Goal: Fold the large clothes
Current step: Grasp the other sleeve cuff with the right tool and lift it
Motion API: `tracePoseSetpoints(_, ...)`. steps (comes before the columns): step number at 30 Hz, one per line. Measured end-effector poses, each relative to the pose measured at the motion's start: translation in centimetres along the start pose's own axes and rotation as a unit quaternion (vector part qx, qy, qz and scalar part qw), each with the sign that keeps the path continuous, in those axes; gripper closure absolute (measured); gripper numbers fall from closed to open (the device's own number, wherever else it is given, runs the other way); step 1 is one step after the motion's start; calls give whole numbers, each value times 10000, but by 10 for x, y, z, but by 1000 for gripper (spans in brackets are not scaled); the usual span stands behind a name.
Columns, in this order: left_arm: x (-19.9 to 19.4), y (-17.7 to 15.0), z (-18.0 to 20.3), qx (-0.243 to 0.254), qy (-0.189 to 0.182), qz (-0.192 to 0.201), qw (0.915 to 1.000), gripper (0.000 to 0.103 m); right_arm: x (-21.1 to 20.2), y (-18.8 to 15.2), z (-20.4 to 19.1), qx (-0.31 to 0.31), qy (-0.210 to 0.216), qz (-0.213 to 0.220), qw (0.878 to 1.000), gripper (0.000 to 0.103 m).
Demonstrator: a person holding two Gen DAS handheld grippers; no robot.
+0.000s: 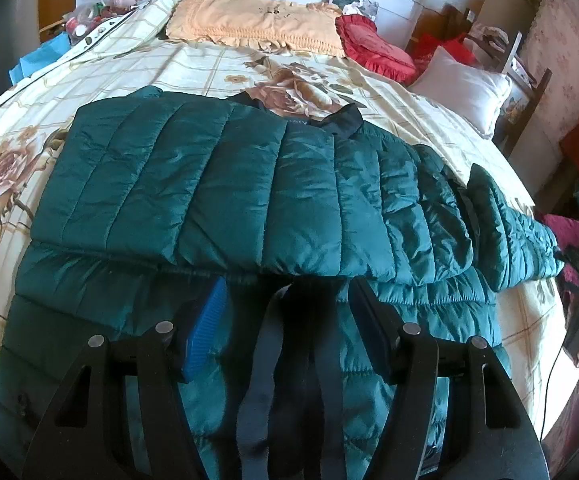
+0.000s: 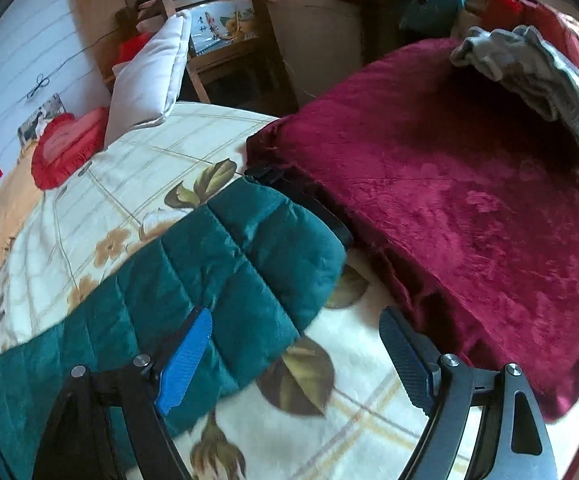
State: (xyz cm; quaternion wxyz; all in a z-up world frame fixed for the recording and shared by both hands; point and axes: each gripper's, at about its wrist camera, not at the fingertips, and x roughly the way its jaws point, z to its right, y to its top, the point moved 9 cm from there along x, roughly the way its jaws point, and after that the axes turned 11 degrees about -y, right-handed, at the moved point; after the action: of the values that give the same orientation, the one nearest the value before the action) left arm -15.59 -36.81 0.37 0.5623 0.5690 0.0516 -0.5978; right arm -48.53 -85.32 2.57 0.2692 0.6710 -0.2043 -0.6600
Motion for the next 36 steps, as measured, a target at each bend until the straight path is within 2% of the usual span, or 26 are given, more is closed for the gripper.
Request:
tracePoseSetpoints(3,-3,0,-2,-16,17,16,10000,39,6,7,-4,-15,-11,93,10000,20)
tracePoseSetpoints(6,-4,-1,-5,-66,21,8,10000,39,11,12,-14,-25,162,147,9998,20)
tracePoseSetpoints(8,-5,-2,-7,-79,38,4,10000,39,17,13,-23,-89,257,129,9995,25)
tracePoseSetpoints(9,-5,-3,-7,-82,44,-6,10000,39,19,12,-24,-103,236,112,9996,33)
tracePoseSetpoints(10,-5,-3,-8,-84,45,-17,10000,39,22,12,-25,-112,186,96,9997,47)
tracePoseSetpoints(11,-5,-4,-8,-87,45,-24,9999,39,24,12,-25,-103,178,101,9997,53)
tracePoseSetpoints(13,-5,-5,-8,-95,36,-37,9999,39,25,13,-24,-25,247,138,9996,78)
tracePoseSetpoints(16,-3,-8,-9,-106,31,-78,9999,39,20,12,-19,50,373,154,9992,92)
tracePoseSetpoints(21,-3,-10,-9,-191,-39,-81,9998,39,-13,13,-21,6,799,446,9958,94)
tracePoseSetpoints(26,-7,-8,-5,-168,-97,-20,9998,39,-66,12,-35,-185,1419,813,9864,96)
tracePoseSetpoints(36,-17,-11,-6,-190,-159,6,9997,39,-157,-15,-94,-998,2207,1181,9630,97)
